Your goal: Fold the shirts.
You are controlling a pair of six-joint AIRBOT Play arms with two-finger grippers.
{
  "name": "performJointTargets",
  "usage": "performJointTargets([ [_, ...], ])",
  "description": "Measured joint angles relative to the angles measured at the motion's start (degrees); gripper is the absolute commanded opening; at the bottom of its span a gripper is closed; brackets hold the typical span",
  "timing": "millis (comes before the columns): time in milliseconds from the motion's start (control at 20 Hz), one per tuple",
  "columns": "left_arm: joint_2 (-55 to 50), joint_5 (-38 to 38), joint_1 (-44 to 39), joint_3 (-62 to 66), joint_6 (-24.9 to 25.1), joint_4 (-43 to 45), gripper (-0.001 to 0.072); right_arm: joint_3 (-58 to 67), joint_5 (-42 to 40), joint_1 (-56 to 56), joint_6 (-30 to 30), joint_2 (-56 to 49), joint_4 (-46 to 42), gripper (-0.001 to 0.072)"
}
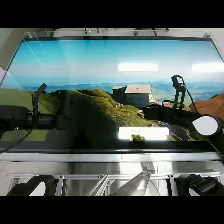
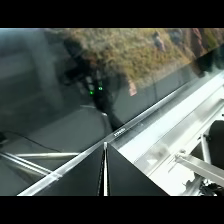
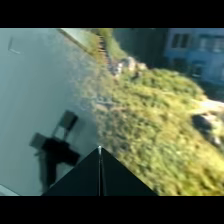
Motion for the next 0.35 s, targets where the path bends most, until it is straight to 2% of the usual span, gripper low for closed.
performJointTargets([
  [350,10.0,-1.8,0.0,-2.8,0.0,0.2,0.0014,-0.7,-2.4,1.7,-0.2,-0.1,0.3,0.0021],
])
